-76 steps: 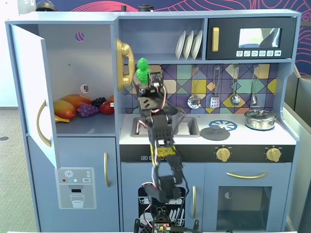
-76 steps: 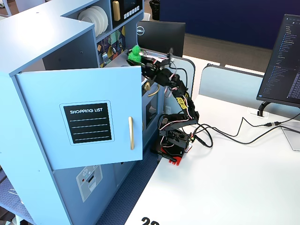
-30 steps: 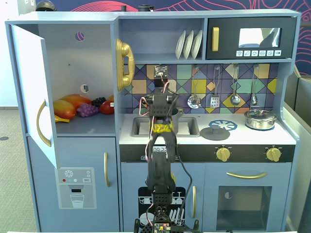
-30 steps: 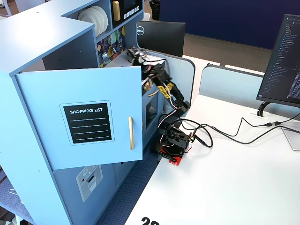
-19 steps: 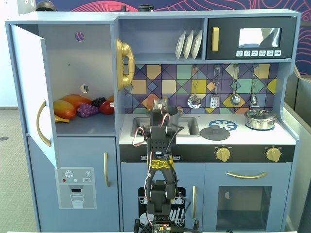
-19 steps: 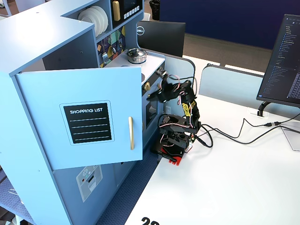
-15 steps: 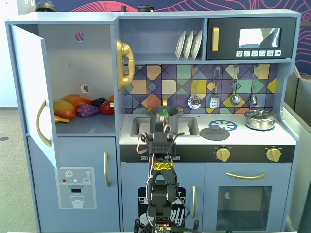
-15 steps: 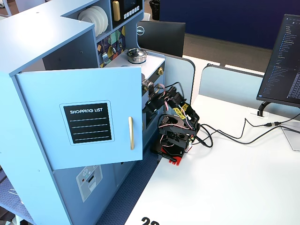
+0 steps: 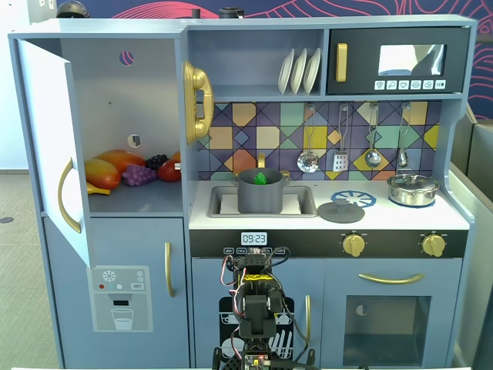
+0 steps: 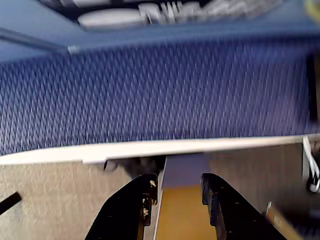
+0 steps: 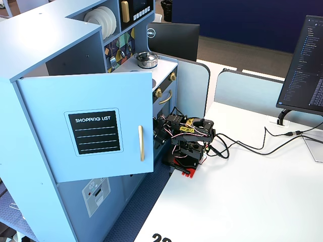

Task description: Pick up the green pineapple from the left cabinet and place it in the gray recipient

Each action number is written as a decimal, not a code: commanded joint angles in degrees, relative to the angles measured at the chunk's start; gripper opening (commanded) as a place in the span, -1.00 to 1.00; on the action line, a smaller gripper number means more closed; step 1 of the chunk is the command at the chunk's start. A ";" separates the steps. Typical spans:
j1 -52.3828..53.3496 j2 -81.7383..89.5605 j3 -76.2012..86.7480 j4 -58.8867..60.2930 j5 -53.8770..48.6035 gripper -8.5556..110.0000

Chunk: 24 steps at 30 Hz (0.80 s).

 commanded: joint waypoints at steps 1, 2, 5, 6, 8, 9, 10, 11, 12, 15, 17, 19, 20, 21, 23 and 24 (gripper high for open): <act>1.67 2.29 0.00 5.80 0.97 -0.86; 1.85 3.60 0.00 8.79 1.32 -0.86; 2.20 8.26 0.09 20.74 -0.53 -0.85; 2.11 9.84 0.09 24.26 -0.18 -0.85; 3.25 11.95 0.09 25.40 3.43 -0.83; 4.48 13.10 0.09 26.19 1.85 -0.83; 5.89 14.77 0.09 27.42 -0.44 -0.83; 6.94 17.31 0.09 28.83 -1.23 -0.82; 7.56 17.23 0.09 28.83 -1.58 -0.82; 8.09 17.31 0.09 28.83 -1.41 -0.82; 8.00 17.31 0.09 28.83 -1.41 -0.81; 7.91 17.31 0.09 28.83 -1.32 -0.81; 7.82 17.31 0.09 28.83 -1.32 -0.81; 7.65 17.31 0.09 28.83 -1.32 -0.80; 6.86 17.31 0.09 28.83 -1.23 -0.80; 6.06 17.31 0.09 28.83 -1.23 -0.80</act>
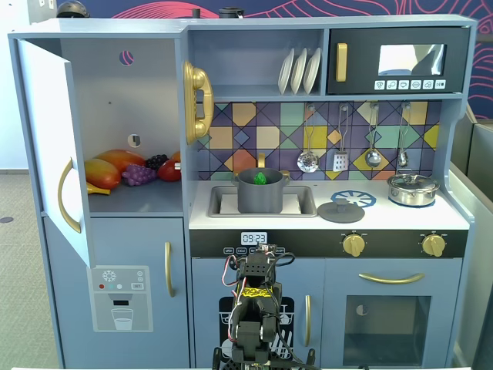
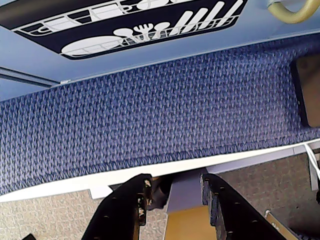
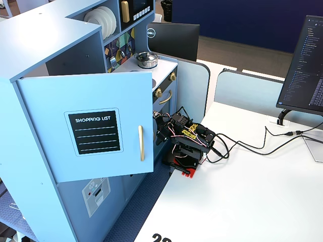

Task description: Pick up the green pineapple from the left cabinet and place it in the gray recipient

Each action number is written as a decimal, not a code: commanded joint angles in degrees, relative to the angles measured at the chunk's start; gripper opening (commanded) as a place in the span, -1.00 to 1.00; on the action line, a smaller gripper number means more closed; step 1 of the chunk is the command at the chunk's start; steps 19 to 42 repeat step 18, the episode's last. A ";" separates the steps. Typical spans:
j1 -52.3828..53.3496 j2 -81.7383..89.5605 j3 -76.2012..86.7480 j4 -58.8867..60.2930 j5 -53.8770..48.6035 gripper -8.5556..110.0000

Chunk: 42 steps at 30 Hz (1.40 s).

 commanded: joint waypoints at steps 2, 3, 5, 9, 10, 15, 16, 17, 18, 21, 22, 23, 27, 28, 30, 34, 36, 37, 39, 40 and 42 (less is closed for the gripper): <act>-2.90 -0.18 -0.35 10.20 -0.35 -0.80; -3.52 -0.18 -0.35 10.20 -0.35 -0.80; -3.87 -0.18 -0.35 10.20 -0.26 -0.79; -3.87 -0.18 -0.35 10.20 -0.26 -0.79; -3.78 -0.18 -0.35 10.20 -0.18 -0.79; -3.78 -0.18 -0.35 10.20 -0.09 -0.79; -3.78 -0.18 -0.35 10.20 -0.09 -0.79; -3.78 -0.18 -0.35 10.20 -0.09 -0.79; -3.78 -0.18 -0.35 10.20 0.00 -0.79; -3.78 -0.18 -0.35 10.20 0.00 -0.79; -3.78 -0.18 -0.35 10.20 0.00 -0.79; -3.78 -0.18 -0.35 10.20 0.00 -0.79; -3.78 -0.18 -0.35 10.20 0.00 -0.79; -3.78 -0.18 -0.35 10.20 0.00 -0.79; -3.78 -0.18 -0.35 10.20 0.00 -0.79; -3.78 -0.18 -0.35 10.20 0.00 -0.79; -3.78 -0.18 -0.35 10.20 0.00 -0.79; -3.78 -0.18 -0.35 10.20 0.00 -0.79; -3.78 -0.18 -0.35 10.20 0.00 -0.79; -3.78 -0.18 -0.35 10.20 0.00 -0.79; -3.78 -0.18 -0.35 10.20 0.00 -0.79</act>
